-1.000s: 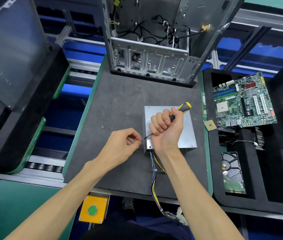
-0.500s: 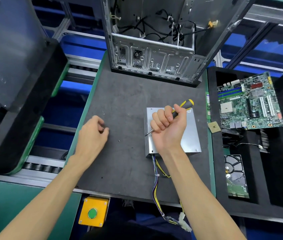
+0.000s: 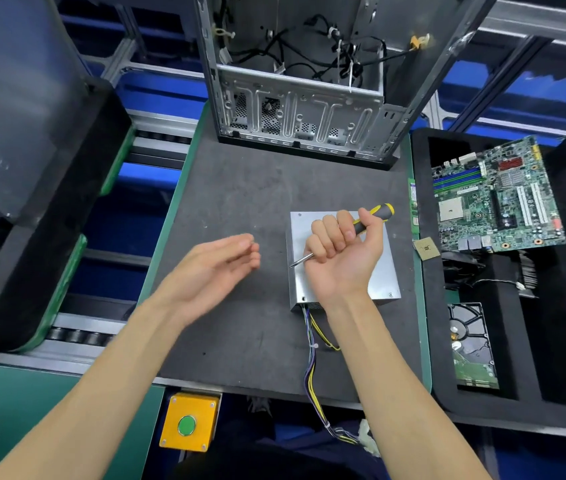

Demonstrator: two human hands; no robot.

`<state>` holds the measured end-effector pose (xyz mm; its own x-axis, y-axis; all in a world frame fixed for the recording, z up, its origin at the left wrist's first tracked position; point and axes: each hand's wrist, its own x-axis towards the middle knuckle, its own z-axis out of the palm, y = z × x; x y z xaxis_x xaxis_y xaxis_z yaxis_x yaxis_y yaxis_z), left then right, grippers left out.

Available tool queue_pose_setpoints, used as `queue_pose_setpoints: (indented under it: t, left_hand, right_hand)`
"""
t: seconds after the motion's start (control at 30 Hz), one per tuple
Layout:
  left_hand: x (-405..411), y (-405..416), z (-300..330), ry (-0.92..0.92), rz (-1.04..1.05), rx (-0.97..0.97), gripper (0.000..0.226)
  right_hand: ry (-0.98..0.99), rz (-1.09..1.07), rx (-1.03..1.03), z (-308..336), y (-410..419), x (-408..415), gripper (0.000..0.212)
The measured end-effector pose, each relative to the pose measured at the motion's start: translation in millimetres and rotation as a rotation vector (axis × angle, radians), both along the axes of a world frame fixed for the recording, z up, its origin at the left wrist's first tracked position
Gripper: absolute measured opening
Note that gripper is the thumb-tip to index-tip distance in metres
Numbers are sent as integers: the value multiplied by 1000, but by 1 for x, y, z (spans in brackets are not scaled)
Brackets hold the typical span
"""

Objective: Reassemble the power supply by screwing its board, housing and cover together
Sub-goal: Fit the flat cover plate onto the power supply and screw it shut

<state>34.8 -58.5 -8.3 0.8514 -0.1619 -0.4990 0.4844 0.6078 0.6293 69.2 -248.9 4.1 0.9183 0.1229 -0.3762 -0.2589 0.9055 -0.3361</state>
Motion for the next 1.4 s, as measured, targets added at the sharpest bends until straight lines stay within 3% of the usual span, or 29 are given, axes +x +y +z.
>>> queue_pose_setpoints:
  t: [0.17, 0.23, 0.27, 0.37, 0.4, 0.5, 0.63, 0.8, 0.97, 1.07, 1.2, 1.4]
  left_hand:
    - [-12, -28, 8, -3, -81, -191, 17]
    - [-13, -25, 5, -52, -92, -72, 20]
    - [-12, -19, 1, -110, -111, 134, 19]
    - [-8, 5, -19, -256, -159, 1170, 23]
    - [-9, 12, -25, -276, -183, 1389, 24]
    - [-13, 17, -40, -293, -334, 1587, 21]
    - [-14, 13, -44, -330, -434, 1631, 17]
    - [-6, -1, -17, -389, -344, 1603, 13]
    - [7, -79, 43, -633, -246, 1299, 19]
    - [9, -144, 64, -697, -340, 1062, 20]
    - [6, -224, 54, -704, -494, 896, 22]
    - [-7, -323, -6, -670, -766, 1020, 17]
  right_hand:
    - [-50, -6, 86, 10, -6, -6, 40]
    - [-63, -12, 58, 12, -12, -9, 41]
    - [-65, -18, 24, 13, -16, -10, 41]
    - [-80, -31, -147, 15, -32, -12, 42]
    - [-86, -32, -194, 16, -38, -13, 43]
    - [-71, -61, -209, 18, -51, -14, 43]
    - [-59, -117, -136, 19, -71, -18, 44]
    - [-86, -190, -96, 25, -114, -30, 45]
    - [-52, -283, -209, 31, -166, -44, 47]
    - [-36, -336, -279, 36, -202, -58, 48]
    - [-38, -414, -282, 36, -251, -81, 41]
    - [32, -415, -362, 11, -314, -107, 30]
